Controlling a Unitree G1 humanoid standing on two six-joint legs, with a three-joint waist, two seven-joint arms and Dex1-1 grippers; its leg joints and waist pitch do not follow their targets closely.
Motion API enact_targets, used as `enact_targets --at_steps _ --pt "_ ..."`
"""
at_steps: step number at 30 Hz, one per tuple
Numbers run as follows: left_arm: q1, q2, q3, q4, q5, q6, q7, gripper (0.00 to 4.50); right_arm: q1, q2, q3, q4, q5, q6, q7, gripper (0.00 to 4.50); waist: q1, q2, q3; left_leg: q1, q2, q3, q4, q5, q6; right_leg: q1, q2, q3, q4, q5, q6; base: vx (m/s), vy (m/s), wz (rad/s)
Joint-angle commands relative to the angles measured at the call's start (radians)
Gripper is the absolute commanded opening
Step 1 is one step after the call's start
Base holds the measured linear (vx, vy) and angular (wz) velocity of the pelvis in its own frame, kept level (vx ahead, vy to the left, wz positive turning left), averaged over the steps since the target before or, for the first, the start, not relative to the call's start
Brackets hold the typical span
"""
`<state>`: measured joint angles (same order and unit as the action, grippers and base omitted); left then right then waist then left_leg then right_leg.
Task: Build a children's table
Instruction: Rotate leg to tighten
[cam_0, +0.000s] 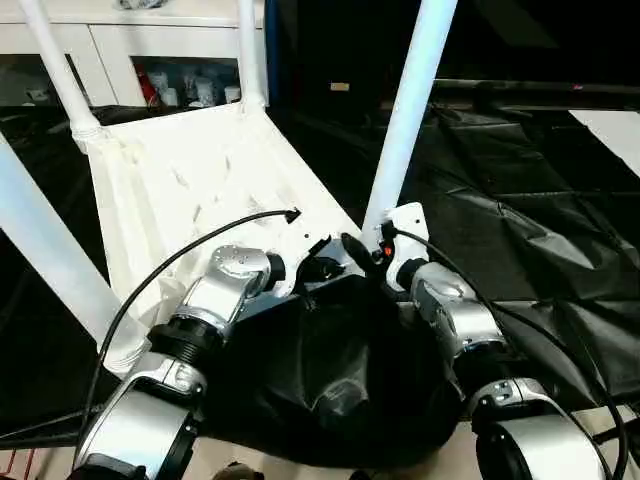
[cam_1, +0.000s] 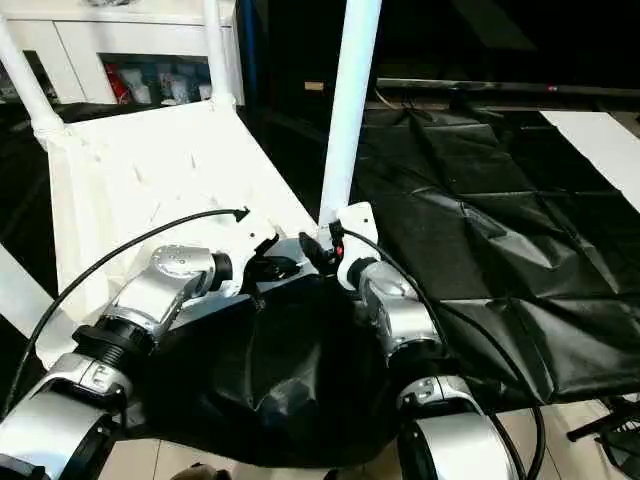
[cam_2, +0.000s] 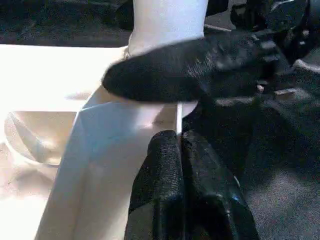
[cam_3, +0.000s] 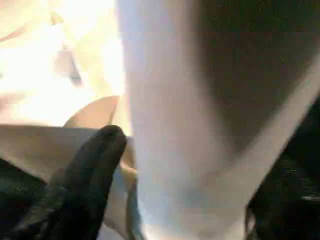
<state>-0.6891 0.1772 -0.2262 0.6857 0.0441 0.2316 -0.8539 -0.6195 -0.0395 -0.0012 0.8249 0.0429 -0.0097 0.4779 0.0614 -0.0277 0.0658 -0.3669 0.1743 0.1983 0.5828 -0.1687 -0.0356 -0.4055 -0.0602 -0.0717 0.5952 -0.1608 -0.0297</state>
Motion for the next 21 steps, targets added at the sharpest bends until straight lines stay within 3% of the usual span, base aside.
enact_targets --at_steps 1,9,11,15,16,17,21 --pt "-0.018 -0.027 -0.004 -0.039 -0.019 -0.062 -0.005 0.0 0.034 0.006 0.105 -0.05 0.005 -0.008 0.18 3.71 0.005 0.001 -0.069 0.015 0.06 -0.032 -0.065 -0.256 0.031 0.048 -0.098 0.055 -0.086 -0.345 -0.178 0.0 0.0 0.0" --pt "-0.021 0.008 0.0 -0.024 -0.015 -0.073 -0.033 0.0 0.127 -0.195 0.095 -0.221 0.065 0.002 0.446 3.71 0.017 -0.005 -0.068 0.012 0.06 -0.032 -0.062 -0.248 0.058 0.051 -0.098 0.054 -0.089 -0.374 -0.159 0.0 0.0 0.0" --pt "-0.007 0.028 -0.006 -0.04 -0.023 -0.08 -0.077 0.0 0.171 -0.285 0.098 -0.299 0.088 0.033 0.548 3.71 0.031 -0.007 -0.071 0.016 0.06 -0.029 -0.058 -0.228 0.071 0.05 -0.097 0.055 -0.089 -0.369 -0.149 0.0 0.0 0.0" --pt "0.005 0.04 -0.013 -0.05 -0.026 -0.084 -0.103 0.0 0.194 -0.325 0.095 -0.336 0.095 0.037 0.589 3.71 0.031 -0.008 -0.069 0.011 0.06 -0.031 -0.059 -0.232 0.071 0.05 -0.096 0.051 -0.089 -0.373 -0.153 0.0 0.0 0.0" --pt "0.013 0.048 -0.016 -0.058 -0.028 -0.085 -0.117 0.0 0.204 -0.345 0.085 -0.354 0.102 0.043 0.6 3.71 0.031 -0.009 -0.069 0.012 0.061 -0.031 -0.059 -0.236 0.07 0.05 -0.097 0.051 -0.09 -0.38 -0.151 0.0 0.0 0.0" --pt "0.02 0.055 -0.019 -0.065 -0.031 -0.086 -0.134 0.0 0.206 -0.357 0.07 -0.359 0.11 0.047 0.6 3.71 0.027 -0.003 -0.069 0.014 0.06 -0.031 -0.059 -0.243 0.068 0.048 -0.096 0.051 -0.094 -0.395 -0.149 0.0 0.0 0.0" --pt "0.038 0.073 -0.031 -0.089 -0.044 -0.092 -0.191 0.0 0.212 -0.364 0.066 -0.382 0.134 0.072 0.621 3.71 0.027 -0.005 -0.07 0.014 0.06 -0.031 -0.058 -0.235 0.068 0.047 -0.094 0.051 -0.093 -0.397 -0.151 0.0 0.0 0.0"
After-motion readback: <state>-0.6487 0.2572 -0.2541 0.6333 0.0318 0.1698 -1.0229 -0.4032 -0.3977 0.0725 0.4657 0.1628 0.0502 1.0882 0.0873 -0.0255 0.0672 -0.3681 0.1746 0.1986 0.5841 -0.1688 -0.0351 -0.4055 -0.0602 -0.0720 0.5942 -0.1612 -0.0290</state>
